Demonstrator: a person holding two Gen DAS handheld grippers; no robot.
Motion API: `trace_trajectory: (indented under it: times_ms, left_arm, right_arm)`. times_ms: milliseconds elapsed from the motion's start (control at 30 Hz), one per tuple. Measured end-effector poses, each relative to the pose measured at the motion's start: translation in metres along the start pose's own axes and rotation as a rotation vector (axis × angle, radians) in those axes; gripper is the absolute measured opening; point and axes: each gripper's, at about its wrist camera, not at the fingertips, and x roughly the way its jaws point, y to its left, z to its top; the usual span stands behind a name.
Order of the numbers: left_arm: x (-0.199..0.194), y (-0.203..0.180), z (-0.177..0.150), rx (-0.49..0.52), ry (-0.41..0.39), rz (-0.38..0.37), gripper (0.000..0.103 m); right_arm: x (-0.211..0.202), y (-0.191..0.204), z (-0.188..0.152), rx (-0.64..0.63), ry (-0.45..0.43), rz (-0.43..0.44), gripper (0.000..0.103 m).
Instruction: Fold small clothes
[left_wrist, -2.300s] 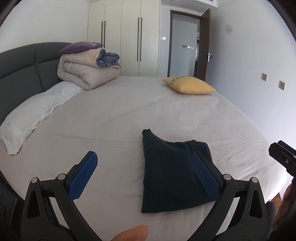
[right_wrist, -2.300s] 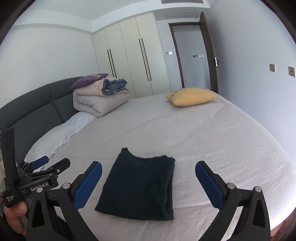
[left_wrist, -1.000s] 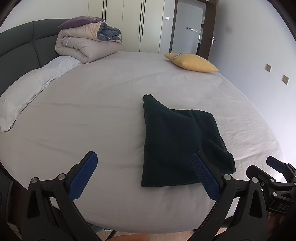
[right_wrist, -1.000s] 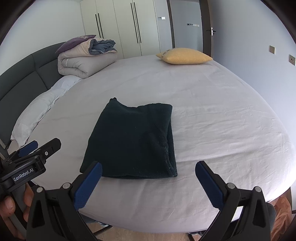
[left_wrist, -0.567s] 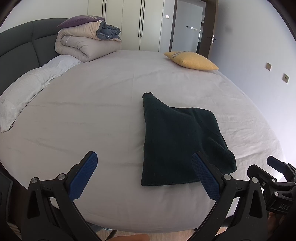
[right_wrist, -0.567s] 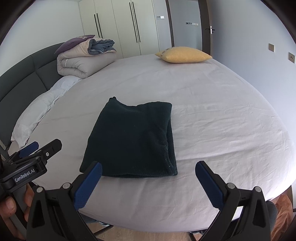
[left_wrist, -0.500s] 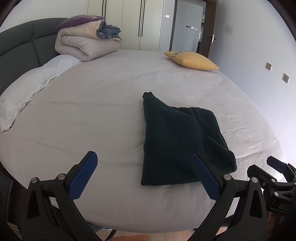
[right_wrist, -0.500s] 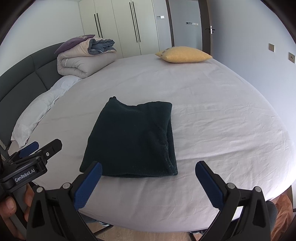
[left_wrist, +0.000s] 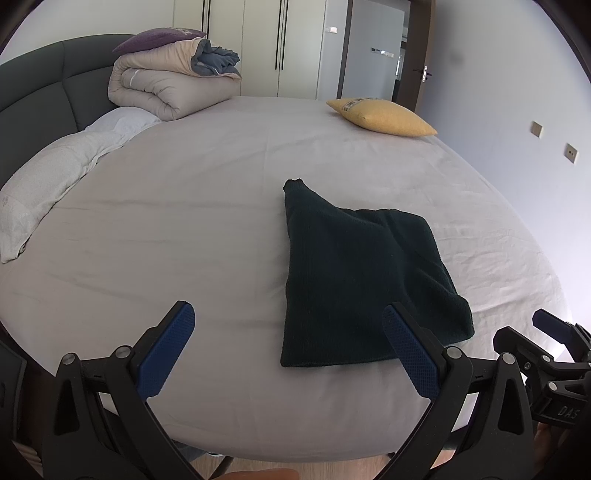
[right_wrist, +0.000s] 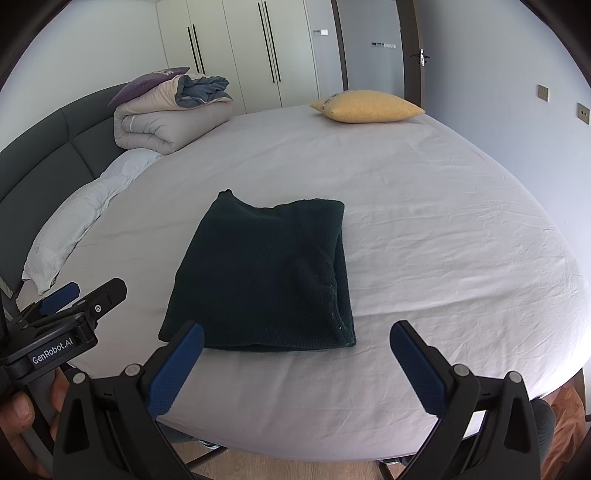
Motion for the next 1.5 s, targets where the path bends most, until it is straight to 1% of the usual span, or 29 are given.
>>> trace_trajectory:
  times_ms: [1500]
  left_arm:
    - [0.009, 0.011, -0.001, 0.006, 0.023, -0.013, 0.103]
  right_arm:
    - [0.002, -0.001, -0.004, 0.003, 0.011, 0.008, 0.103]
